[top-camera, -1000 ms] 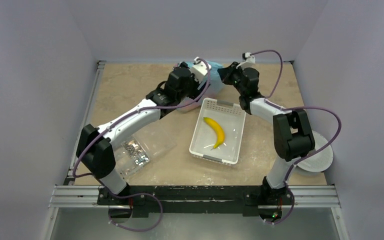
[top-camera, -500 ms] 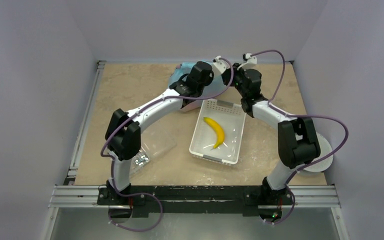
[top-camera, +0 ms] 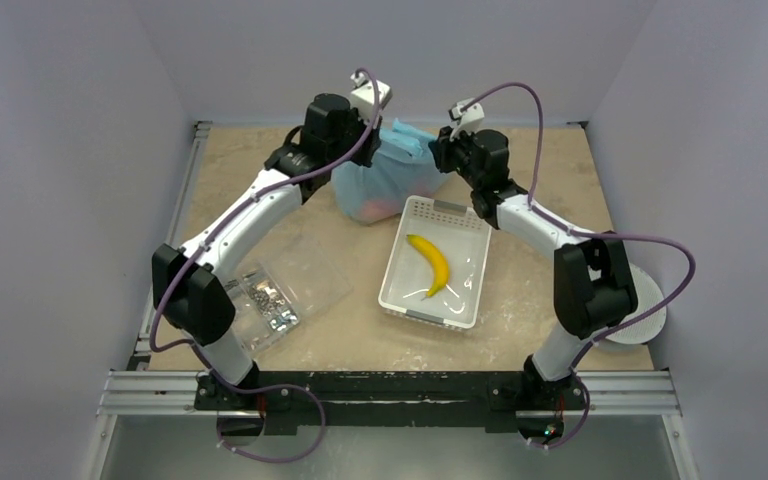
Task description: Take the fake fruits out of the plastic bag
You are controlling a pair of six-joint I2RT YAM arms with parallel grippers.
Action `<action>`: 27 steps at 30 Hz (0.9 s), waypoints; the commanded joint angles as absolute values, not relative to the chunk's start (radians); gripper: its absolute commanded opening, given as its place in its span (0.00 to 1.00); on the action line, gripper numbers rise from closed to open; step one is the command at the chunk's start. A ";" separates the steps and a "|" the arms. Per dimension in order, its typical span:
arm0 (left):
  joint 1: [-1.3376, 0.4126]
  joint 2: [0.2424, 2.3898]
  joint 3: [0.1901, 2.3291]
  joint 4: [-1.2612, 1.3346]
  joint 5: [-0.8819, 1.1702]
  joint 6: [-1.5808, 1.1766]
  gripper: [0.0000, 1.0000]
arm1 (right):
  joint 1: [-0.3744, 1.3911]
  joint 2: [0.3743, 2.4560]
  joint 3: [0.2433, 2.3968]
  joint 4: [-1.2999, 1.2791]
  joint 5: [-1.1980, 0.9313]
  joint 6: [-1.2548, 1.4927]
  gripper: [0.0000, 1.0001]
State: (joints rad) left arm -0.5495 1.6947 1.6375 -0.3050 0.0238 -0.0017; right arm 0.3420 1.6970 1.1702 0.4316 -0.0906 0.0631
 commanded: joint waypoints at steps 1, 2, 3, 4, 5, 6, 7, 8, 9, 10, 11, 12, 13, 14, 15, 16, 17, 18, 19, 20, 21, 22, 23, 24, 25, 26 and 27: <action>-0.593 1.676 1.621 -0.306 0.122 0.011 0.29 | 0.346 1.672 1.203 0.440 -0.130 0.041 0.12; -0.613 1.678 1.615 -0.296 0.100 0.073 0.48 | 0.347 1.677 1.212 0.432 -0.128 0.061 0.11; -0.638 1.682 1.601 -0.279 0.064 0.141 0.67 | 0.346 1.681 1.221 0.425 -0.135 0.073 0.11; -0.665 1.691 1.587 -0.257 0.017 0.217 0.81 | 0.346 1.683 1.224 0.423 -0.138 0.088 0.11; -0.690 1.705 1.578 -0.242 -0.035 0.290 0.87 | 0.346 1.681 1.221 0.429 -0.142 0.108 0.10; -0.709 1.719 1.571 -0.222 -0.086 0.355 0.92 | 0.345 1.679 1.213 0.438 -0.150 0.129 0.10; -0.721 1.736 1.567 -0.196 -0.134 0.397 0.94 | 0.345 1.672 1.205 0.449 -0.154 0.139 0.10; -0.725 1.750 1.564 -0.172 -0.168 0.428 0.94 | 0.345 1.667 1.197 0.457 -0.148 0.140 0.10; -0.725 1.762 1.563 -0.146 -0.188 0.459 0.94 | 0.344 1.663 1.191 0.465 -0.146 0.141 0.09; -0.726 1.776 1.562 -0.117 -0.213 0.499 0.94 | 0.345 1.659 1.188 0.469 -0.146 0.142 0.09; -0.734 1.800 1.571 -0.089 -0.261 0.539 0.94 | 0.345 1.657 1.185 0.468 -0.146 0.145 0.09; -0.737 1.814 1.576 -0.062 -0.278 0.572 0.94 | 0.345 1.655 1.186 0.469 -0.148 0.151 0.09; -0.740 1.831 1.584 -0.036 -0.294 0.598 0.94 | 0.344 1.655 1.184 0.470 -0.156 0.159 0.08; -0.741 1.854 1.599 -0.019 -0.298 0.612 0.93 | 0.345 1.654 1.184 0.471 -0.159 0.163 0.08; -0.741 1.874 1.618 -0.017 -0.297 0.618 0.92 | 0.345 1.655 1.185 0.472 -0.162 0.168 0.08; -0.740 1.897 1.640 -0.016 -0.300 0.626 0.90 | 0.345 1.655 1.187 0.472 -0.163 0.171 0.08; -0.739 1.923 1.661 0.001 -0.315 0.635 0.87 | 0.344 1.654 1.187 0.472 -0.164 0.174 0.08; -0.739 1.944 1.681 0.021 -0.330 0.641 0.77 | 0.345 1.654 1.187 0.474 -0.164 0.179 0.08; -0.740 1.957 1.698 0.029 -0.344 0.644 0.69 | 0.345 1.654 1.186 0.475 -0.163 0.181 0.08; -0.739 1.962 1.704 0.045 -0.359 0.640 0.55 | 0.345 1.654 1.184 0.475 -0.161 0.186 0.08; -0.737 1.961 1.707 0.059 -0.369 0.625 0.36 | 0.345 1.654 1.182 0.478 -0.159 0.190 0.08; -0.734 1.952 1.708 0.062 -0.373 0.588 0.05 | 0.345 1.654 1.177 0.478 -0.155 0.192 0.08; -0.730 1.936 1.705 0.058 -0.370 0.564 0.00 | 0.345 1.654 1.174 0.480 -0.149 0.192 0.08; -0.725 1.916 1.699 0.044 -0.351 0.525 0.00 | 0.345 1.652 1.171 0.477 -0.139 0.191 0.08; -0.720 1.887 1.688 0.026 -0.328 0.465 0.00 | 0.345 1.652 1.167 0.476 -0.136 0.188 0.08; -0.713 1.857 1.668 0.020 -0.305 0.425 0.00 | 0.345 1.651 1.166 0.476 -0.135 0.184 0.08; -0.707 1.827 1.646 0.017 -0.285 0.388 0.00 | 0.345 1.649 1.165 0.472 -0.135 0.177 0.09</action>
